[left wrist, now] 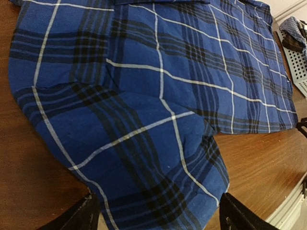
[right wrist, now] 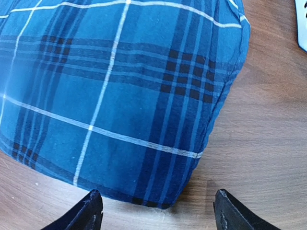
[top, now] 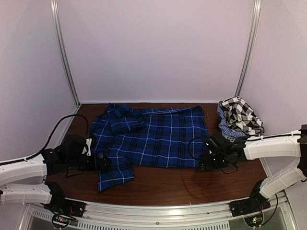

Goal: Fold and stack the long sleeve shirts
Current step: Pick up the flattened shirt from the center of the board, then fold the flattened shirt at the center of the board.

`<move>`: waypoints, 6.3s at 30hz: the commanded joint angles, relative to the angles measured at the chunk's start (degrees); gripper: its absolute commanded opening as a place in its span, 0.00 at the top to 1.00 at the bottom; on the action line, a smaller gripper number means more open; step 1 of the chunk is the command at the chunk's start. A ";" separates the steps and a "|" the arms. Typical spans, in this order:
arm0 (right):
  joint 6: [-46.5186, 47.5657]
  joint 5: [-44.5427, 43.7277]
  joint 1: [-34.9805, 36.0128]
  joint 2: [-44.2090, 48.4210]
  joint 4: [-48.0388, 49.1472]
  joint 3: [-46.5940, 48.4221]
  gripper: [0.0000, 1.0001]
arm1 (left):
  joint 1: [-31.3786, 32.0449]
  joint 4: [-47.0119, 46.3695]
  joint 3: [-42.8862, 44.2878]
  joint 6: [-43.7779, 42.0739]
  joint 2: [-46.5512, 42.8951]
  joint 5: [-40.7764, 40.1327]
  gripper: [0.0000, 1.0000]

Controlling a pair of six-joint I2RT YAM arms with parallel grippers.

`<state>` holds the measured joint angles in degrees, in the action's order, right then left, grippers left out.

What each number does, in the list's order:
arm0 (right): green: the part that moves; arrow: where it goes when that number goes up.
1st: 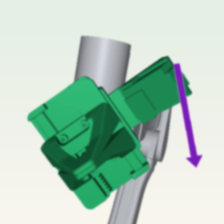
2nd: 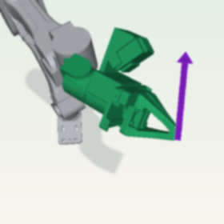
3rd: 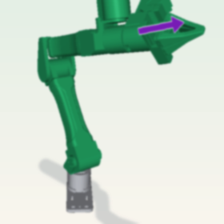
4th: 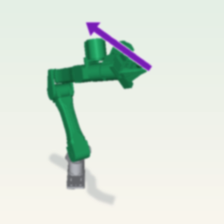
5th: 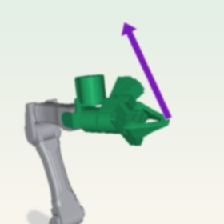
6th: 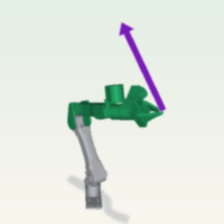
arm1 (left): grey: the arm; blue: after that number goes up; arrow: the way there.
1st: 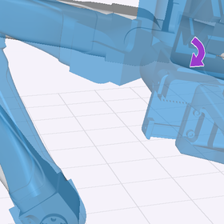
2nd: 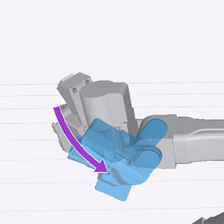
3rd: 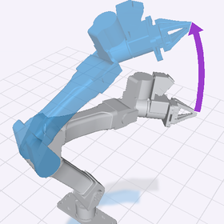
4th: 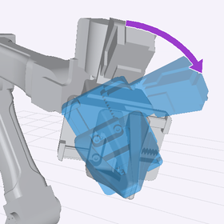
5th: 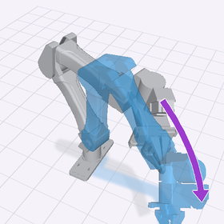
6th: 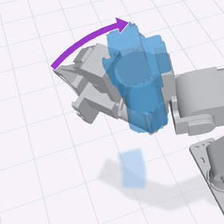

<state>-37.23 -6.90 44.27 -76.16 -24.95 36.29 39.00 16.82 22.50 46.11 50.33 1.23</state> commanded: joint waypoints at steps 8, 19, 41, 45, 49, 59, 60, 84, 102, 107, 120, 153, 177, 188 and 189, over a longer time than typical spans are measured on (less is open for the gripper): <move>1.90 0.38 -4.10 -5.73 5.43 -1.60 0.56 | -1.98 -2.40 3.28 -0.77 8.16 -6.46 0.12; 0.80 -2.41 -7.78 3.21 -2.95 -2.00 1.00 | -2.70 -1.44 2.20 -0.06 7.22 -4.82 0.11; 2.46 -4.10 -15.60 7.06 -2.66 0.46 1.00 | -4.43 -8.74 1.31 -2.43 14.02 3.90 0.24; 2.69 -2.36 -15.62 5.50 -1.26 0.12 1.00 | -4.62 -11.75 1.03 -2.44 16.69 6.02 0.34; 2.56 -0.73 -15.64 5.09 0.71 -0.99 1.00 | -5.10 -12.36 0.84 -2.44 16.80 5.60 0.42; 2.94 -0.23 -15.63 4.09 2.25 -2.34 1.00 | -8.55 -15.91 -1.57 -3.43 16.69 7.61 0.74; 2.89 -0.43 -15.66 4.16 2.07 -2.25 1.00 | -8.71 -15.97 -1.59 -3.64 16.65 7.85 0.79; 6.60 -2.01 -20.36 4.02 1.38 0.35 1.00 | -9.55 -0.70 7.39 -7.67 11.89 1.76 0.93; 7.13 2.33 -20.54 0.80 5.35 -0.03 1.00 | -9.21 -15.74 -5.47 -1.12 5.68 10.65 0.20; 7.29 3.79 -20.56 1.01 5.97 -0.12 1.00 | -9.66 -22.10 -4.24 -1.42 11.33 12.96 0.27; 7.35 5.43 -20.45 1.86 6.26 -0.80 1.00 | -10.70 -28.98 -1.84 -2.24 17.78 17.98 0.73; 18.52 3.90 -27.96 -22.74 0.67 29.62 1.00 | -26.88 -25.11 23.28 -5.36 42.22 37.35 1.00; 20.53 6.78 -31.53 -37.11 -0.44 42.28 0.91 | -29.42 -39.69 27.69 6.18 55.42 38.71 0.98; 20.92 6.67 -31.83 -36.47 -0.77 42.33 0.76 | -29.42 -38.07 29.43 5.32 57.13 36.72 0.89; 21.01 6.64 -31.80 -35.90 -0.80 42.46 0.74 | -29.42 -37.91 29.30 5.05 57.23 36.31 0.89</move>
<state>-16.62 0.21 13.02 -112.75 -25.12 77.28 10.13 -19.35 51.24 52.01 106.50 38.81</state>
